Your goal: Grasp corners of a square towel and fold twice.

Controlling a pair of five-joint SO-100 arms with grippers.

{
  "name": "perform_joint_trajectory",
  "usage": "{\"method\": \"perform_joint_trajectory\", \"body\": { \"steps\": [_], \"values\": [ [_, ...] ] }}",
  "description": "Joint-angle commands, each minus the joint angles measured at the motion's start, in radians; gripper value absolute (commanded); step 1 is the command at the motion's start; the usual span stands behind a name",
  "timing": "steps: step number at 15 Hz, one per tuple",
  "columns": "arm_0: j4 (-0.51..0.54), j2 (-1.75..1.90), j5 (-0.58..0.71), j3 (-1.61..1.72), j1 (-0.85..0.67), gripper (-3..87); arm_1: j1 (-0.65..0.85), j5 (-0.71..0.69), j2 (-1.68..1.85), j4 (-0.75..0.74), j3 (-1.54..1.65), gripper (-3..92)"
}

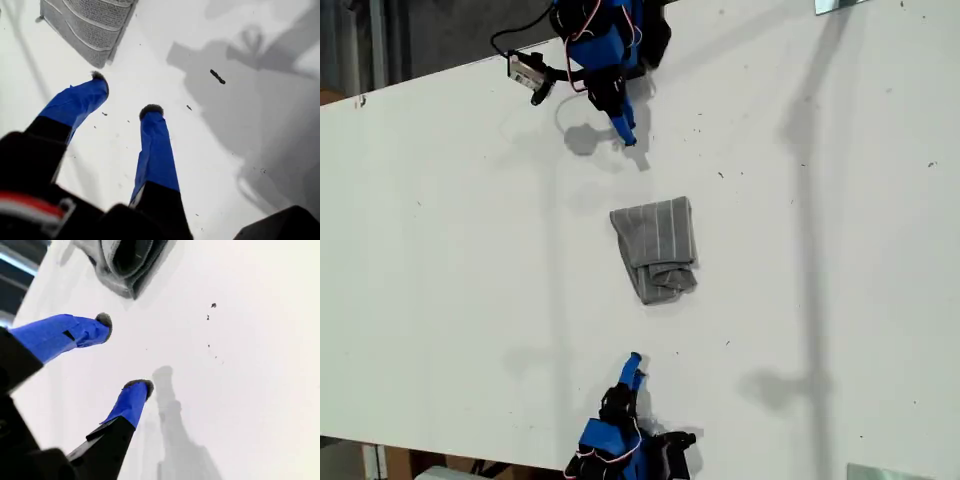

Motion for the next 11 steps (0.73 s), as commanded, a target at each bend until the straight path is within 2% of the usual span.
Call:
{"method": "perform_joint_trajectory", "body": {
  "steps": [1,2,3,11],
  "values": [
    [0.005,0.006,0.173,0.006,0.078,18.8,-0.002,-0.015,0.002,0.009,-0.052,18.6],
    [0.003,0.006,0.268,0.006,0.118,18.7,-0.002,-0.015,0.002,0.009,-0.052,18.6],
    [0.003,0.006,0.293,0.006,0.135,17.8,-0.002,-0.015,0.002,0.009,-0.052,18.6],
    [0.003,0.006,0.291,0.006,0.13,17.4,-0.003,-0.015,0.002,0.009,-0.052,18.6]
  ]
}}
